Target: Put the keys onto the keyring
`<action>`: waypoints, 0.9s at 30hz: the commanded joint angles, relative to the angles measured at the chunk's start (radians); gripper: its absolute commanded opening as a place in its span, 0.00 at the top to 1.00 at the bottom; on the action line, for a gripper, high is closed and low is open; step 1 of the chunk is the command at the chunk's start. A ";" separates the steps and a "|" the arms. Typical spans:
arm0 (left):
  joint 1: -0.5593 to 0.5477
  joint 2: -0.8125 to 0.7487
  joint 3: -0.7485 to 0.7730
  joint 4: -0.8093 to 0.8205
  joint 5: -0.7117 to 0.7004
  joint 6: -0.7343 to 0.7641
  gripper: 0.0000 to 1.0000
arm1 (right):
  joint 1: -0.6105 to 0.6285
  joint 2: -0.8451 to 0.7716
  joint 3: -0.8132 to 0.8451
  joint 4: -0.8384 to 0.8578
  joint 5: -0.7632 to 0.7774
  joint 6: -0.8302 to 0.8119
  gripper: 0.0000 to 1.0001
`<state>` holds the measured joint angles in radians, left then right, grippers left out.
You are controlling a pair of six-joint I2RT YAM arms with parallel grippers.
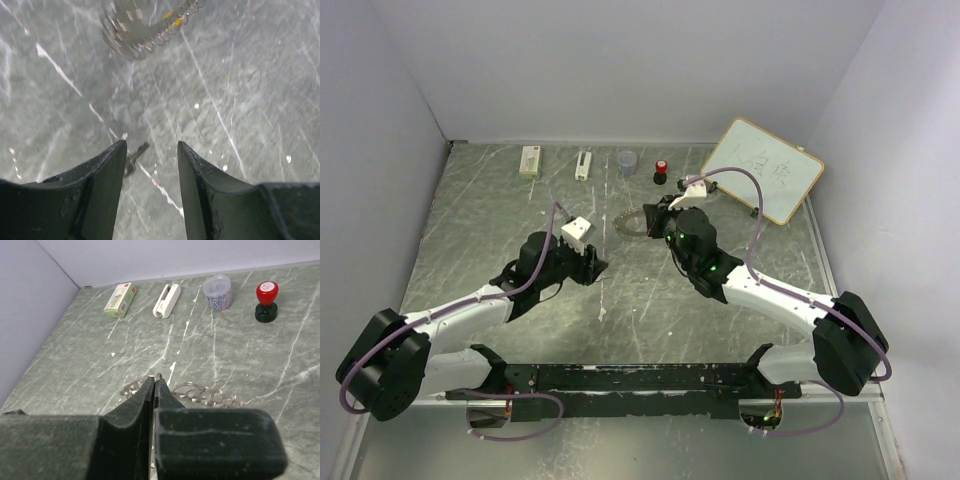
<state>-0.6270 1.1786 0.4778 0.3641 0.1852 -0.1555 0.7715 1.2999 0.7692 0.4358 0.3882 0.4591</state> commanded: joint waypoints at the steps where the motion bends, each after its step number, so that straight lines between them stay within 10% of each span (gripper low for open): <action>1: -0.006 -0.006 -0.015 -0.119 -0.045 -0.066 0.44 | -0.004 -0.035 0.029 0.017 -0.011 -0.004 1.00; 27: 0.122 0.275 0.078 -0.127 0.094 -0.114 0.43 | -0.013 -0.077 0.005 -0.004 -0.023 -0.019 1.00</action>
<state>-0.5121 1.4254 0.5274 0.2264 0.2409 -0.2867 0.7647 1.2415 0.7689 0.3908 0.3645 0.4473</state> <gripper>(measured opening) 0.579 0.006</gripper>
